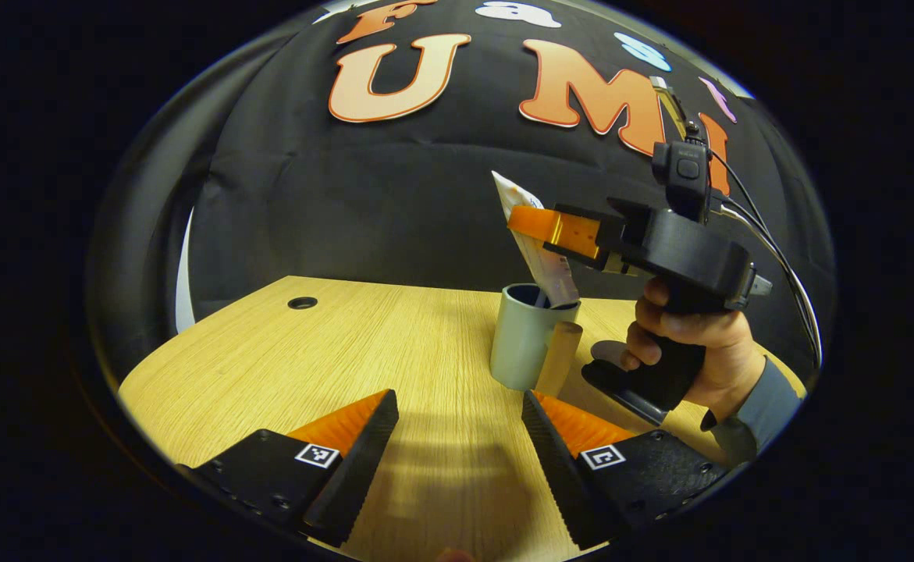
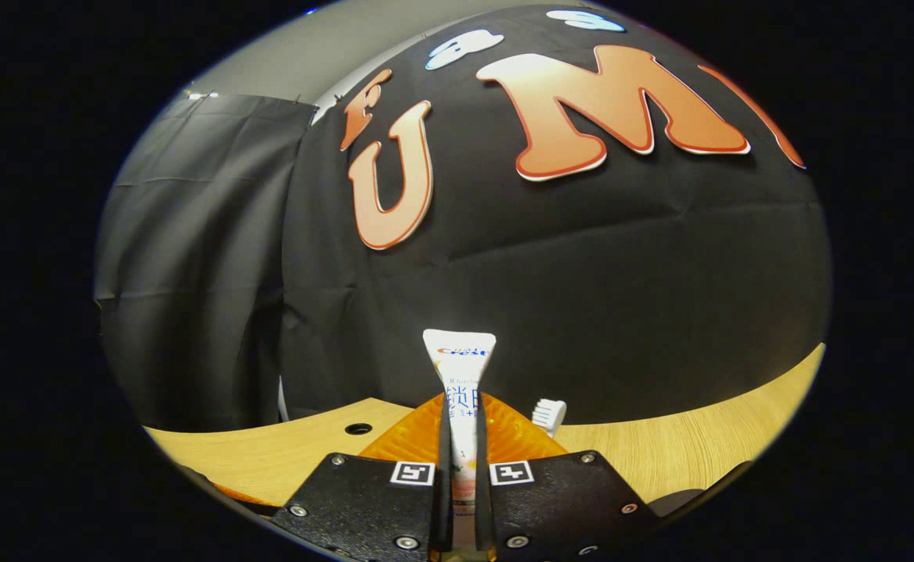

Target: Put the toothbrush and toothpaste on the desktop into the cup, then pick up the cup and place it on the coaster on the desktop.

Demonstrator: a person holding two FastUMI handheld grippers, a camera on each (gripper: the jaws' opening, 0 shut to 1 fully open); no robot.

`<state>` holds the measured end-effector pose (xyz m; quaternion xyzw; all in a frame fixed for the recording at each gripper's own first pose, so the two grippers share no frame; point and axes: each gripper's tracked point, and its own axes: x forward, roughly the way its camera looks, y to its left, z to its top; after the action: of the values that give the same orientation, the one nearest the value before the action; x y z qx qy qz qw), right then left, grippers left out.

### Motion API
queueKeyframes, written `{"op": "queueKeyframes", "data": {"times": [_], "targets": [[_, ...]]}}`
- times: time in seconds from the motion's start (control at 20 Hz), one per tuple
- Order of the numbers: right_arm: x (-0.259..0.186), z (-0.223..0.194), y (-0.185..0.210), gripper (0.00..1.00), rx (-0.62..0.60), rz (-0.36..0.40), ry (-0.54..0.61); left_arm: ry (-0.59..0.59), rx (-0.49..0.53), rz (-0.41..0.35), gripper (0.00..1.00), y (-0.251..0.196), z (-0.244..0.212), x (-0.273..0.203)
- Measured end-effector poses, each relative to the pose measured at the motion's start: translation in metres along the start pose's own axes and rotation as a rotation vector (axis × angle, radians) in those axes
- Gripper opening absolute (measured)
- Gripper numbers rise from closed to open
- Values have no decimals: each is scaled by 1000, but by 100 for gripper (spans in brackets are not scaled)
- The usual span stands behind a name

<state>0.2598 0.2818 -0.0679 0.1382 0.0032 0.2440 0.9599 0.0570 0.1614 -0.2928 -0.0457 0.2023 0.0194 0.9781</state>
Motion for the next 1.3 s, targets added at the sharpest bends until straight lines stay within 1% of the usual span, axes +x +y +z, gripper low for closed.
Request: {"op": "queueKeyframes", "data": {"times": [0.1,0.4,0.5,0.6,0.8,0.9,1.1,1.15,1.3], "targets": [[1,-5,-9,11,1,-11,0,3,1,0,96,0,1,-1],[-1,-10,-16,13,-11,-33,31,12,-5,-4,96,-1,-1,-1],[-3,-15,-17,13,-29,-38,53,14,-5,-5,96,-1,-1,0],[-5,-19,-20,15,-61,-50,77,15,-5,-3,96,-1,-1,-1],[-11,-13,-16,18,-82,-37,86,16,-6,-2,96,-1,-1,-1],[-16,-11,-11,19,-119,-29,98,15,-8,-2,96,-1,0,-2],[-32,-18,-8,32,-239,-15,163,24,-18,-11,96,-3,-2,-2],[-37,-14,-7,37,-260,-12,157,22,-20,-13,96,-4,-2,-3],[-43,6,-9,42,-278,-25,115,18,-24,-16,96,-5,-1,-2]]}}
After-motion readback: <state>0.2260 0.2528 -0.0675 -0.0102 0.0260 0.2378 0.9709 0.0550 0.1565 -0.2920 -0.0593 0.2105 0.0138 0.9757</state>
